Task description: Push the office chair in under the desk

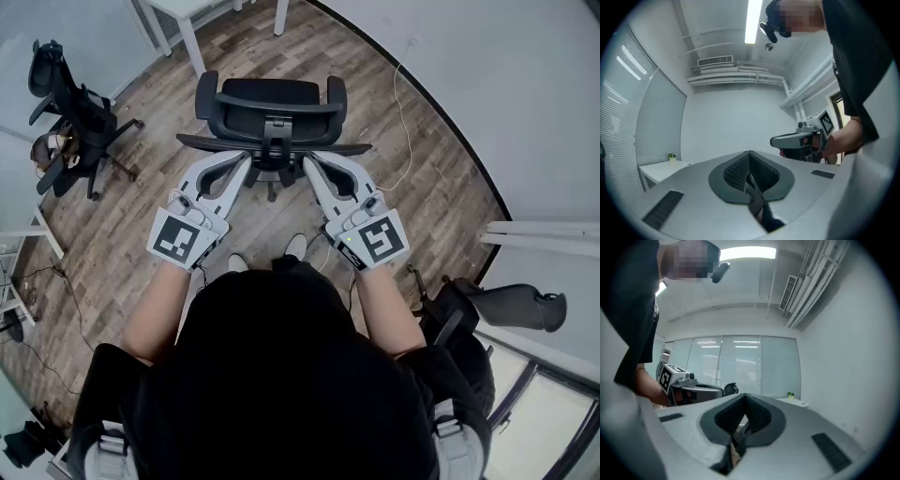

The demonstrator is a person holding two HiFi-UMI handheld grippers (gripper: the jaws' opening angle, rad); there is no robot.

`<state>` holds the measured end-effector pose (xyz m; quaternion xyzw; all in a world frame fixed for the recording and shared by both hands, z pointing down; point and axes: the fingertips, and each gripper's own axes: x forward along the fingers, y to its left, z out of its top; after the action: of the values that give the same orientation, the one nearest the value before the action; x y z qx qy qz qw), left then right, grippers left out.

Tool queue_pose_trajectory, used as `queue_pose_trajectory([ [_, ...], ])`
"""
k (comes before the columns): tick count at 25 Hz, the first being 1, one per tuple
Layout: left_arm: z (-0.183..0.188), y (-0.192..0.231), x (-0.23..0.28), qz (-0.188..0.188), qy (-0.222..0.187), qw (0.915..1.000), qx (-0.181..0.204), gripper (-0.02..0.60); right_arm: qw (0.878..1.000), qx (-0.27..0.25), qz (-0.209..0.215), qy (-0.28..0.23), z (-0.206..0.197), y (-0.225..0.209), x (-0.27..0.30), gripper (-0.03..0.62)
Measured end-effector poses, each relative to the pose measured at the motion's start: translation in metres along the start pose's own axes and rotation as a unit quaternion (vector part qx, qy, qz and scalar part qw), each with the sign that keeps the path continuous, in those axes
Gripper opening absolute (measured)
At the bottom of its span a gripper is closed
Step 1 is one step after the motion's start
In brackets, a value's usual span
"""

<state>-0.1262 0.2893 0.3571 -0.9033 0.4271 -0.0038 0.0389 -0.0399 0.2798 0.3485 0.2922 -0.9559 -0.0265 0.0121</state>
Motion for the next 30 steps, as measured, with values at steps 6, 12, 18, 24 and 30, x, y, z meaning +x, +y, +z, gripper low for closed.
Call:
queue_pose_trajectory([
  [6,-0.002,0.001,-0.004,0.002,0.008,1.0,0.004,-0.006,1.0,-0.004,0.001,0.004,-0.002,0.005,0.0,0.002],
  [12,-0.007,0.008,-0.016,0.014,0.007,0.9999,0.0,-0.006,1.0,0.013,-0.001,0.003,-0.004,0.013,0.002,0.002],
  [18,-0.008,0.018,-0.033,0.02,0.004,0.9998,-0.001,-0.006,1.0,0.017,-0.006,0.007,-0.006,0.028,0.004,0.002],
  [24,-0.017,0.027,-0.051,0.012,0.015,0.9998,0.011,-0.006,0.999,0.009,-0.025,0.03,-0.019,0.039,0.011,0.003],
  [30,-0.038,0.035,-0.062,-0.019,0.06,0.9967,0.052,-0.005,0.996,0.01,-0.049,0.068,-0.038,0.034,0.011,0.005],
])
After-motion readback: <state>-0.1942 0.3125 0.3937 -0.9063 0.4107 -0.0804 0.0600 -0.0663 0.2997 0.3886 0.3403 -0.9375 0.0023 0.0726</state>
